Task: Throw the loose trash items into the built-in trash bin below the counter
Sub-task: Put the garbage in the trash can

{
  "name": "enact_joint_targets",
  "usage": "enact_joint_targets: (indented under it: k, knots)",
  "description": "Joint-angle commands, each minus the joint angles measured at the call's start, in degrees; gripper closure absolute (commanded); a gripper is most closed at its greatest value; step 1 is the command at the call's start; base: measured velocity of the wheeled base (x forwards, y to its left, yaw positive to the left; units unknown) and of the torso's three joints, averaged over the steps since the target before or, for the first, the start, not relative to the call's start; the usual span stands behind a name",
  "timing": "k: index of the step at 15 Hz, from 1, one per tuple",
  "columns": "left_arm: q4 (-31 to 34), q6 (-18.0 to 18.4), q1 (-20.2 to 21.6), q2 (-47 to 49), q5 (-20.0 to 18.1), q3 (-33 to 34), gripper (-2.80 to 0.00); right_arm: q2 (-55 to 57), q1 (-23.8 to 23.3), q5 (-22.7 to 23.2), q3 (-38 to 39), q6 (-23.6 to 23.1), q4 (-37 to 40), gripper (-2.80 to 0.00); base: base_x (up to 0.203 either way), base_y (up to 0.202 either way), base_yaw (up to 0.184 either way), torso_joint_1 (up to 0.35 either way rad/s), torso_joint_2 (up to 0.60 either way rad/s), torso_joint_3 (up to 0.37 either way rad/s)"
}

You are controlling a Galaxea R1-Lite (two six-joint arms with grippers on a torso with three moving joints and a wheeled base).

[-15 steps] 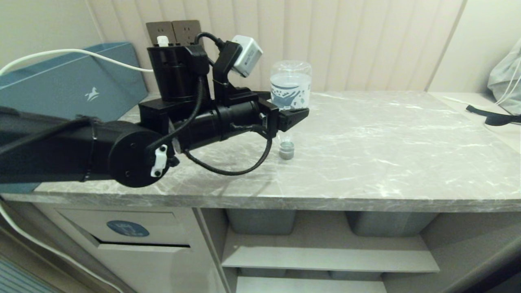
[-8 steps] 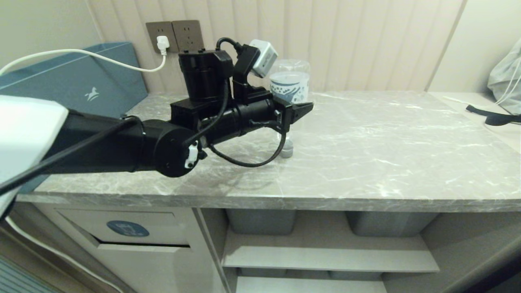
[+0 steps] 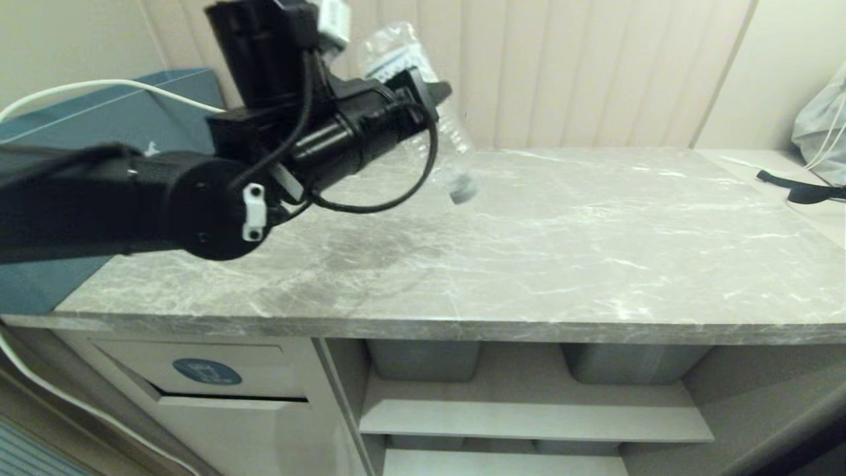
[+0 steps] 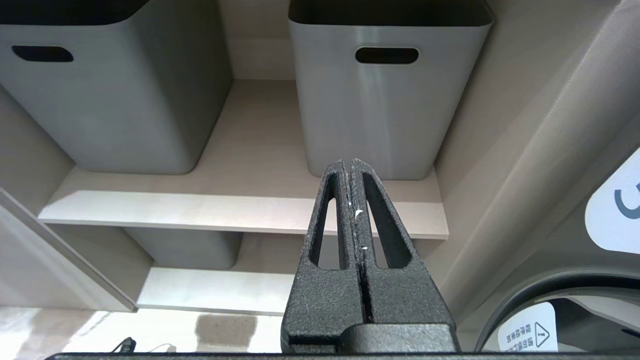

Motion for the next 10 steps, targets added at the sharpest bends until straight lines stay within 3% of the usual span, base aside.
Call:
enact_joint_targets:
  k: [1,3,4,7,10]
  knots:
    - [1.4,-13.2,0.7,-8.8,5.8,1.8,0.0,0.0,-0.1,0.0,0.0,0.0,0.0,0.0,0.0,0.0,0.0,0.0,0.0,0.0]
    - [4.3,-26.3,3.2,-17.1,12.9,6.9,0.0,0.0,0.0,0.0,0.0,0.0,0.0,0.0,0.0,0.0,0.0,0.0,0.0,0.0]
    - [5.1,-29.3,6.5,-21.8,14.6,10.9,0.0,0.0,0.0,0.0,0.0,0.0,0.0,0.0,0.0,0.0,0.0,0.0,0.0,0.0]
    - [6.3,-33.0,16.6,-33.6,16.3,26.1,0.0,0.0,0.0,0.0,0.0,0.0,0.0,0.0,0.0,0.0,0.0,0.0,0.0,0.0]
    - [6.9,-35.5,23.2,-45.5,16.8,39.0,0.0,0.0,0.0,0.0,0.0,0.0,0.0,0.0,0.0,0.0,0.0,0.0,0.0,0.0]
